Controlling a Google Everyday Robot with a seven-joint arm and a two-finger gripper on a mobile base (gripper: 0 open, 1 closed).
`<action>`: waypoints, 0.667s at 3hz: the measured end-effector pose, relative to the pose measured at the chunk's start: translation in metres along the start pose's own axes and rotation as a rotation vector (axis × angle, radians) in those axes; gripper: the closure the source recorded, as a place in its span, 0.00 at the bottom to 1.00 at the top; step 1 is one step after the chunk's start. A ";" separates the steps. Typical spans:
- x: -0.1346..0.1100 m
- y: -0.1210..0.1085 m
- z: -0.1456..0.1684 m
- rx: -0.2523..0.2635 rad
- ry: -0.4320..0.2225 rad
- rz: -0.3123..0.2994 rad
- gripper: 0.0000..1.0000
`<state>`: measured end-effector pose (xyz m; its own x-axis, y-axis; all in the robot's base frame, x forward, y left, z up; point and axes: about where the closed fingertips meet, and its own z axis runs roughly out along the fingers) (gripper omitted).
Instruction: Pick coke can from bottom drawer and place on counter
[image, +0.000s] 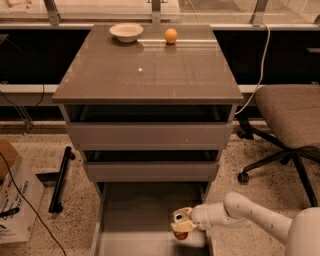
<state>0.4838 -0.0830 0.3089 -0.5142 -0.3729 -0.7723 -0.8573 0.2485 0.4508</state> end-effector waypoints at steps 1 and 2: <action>-0.084 0.023 -0.068 -0.060 0.012 -0.097 1.00; -0.175 0.062 -0.140 -0.106 -0.002 -0.191 1.00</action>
Offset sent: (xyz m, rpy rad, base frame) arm 0.0426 -0.0792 0.4005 0.1013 -0.2291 0.2937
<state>0.5178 -0.1274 0.5347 -0.3421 -0.4026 -0.8490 -0.9369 0.0776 0.3408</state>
